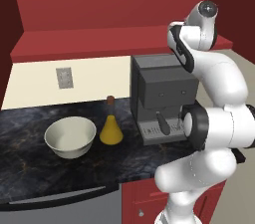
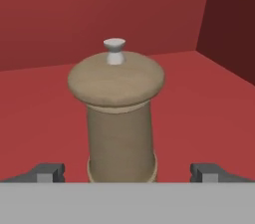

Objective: Retrieve the bottle and the shaker from the cabinet and place them next to the mixing bowl on the counter. Then add garlic from the fridge to the mixing bowl.

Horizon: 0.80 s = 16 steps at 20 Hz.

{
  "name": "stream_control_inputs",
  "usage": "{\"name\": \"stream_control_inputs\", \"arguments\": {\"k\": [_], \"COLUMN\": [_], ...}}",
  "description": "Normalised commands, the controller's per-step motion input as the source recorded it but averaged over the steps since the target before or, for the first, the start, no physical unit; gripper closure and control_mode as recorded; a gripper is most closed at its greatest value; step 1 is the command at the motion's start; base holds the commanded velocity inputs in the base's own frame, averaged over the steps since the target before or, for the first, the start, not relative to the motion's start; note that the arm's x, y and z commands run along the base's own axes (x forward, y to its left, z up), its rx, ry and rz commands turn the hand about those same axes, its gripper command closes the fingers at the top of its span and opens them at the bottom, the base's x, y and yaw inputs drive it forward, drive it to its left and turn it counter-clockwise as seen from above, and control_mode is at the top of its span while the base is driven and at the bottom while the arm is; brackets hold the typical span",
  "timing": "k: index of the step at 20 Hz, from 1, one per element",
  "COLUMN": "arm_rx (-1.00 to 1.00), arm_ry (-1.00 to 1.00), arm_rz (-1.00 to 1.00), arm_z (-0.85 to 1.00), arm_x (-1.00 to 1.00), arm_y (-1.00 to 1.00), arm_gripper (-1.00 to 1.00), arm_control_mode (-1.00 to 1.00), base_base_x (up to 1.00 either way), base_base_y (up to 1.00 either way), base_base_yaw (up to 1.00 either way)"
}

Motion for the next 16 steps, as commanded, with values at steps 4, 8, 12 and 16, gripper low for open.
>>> {"name": "stream_control_inputs", "arguments": {"k": [4,8,12,16], "arm_rx": [0.0,0.0,0.0,0.0], "arm_ry": [-0.02,-0.01,-0.01,-0.01], "arm_rz": [0.0,0.0,0.0,0.0], "arm_z": [-0.05,0.0,0.0,0.0], "arm_x": [0.07,0.0,0.0,0.0], "arm_y": [-0.1,-0.01,0.0,0.03], "arm_gripper": [-1.0,-1.0,1.0,1.0], "arm_control_mode": [-1.0,-1.0,-1.0,-1.0], "base_base_x": [0.0,0.0,0.0,0.0], "base_base_y": [0.0,0.0,0.0,0.0], "base_base_yaw": [0.0,0.0,0.0,0.0]}}
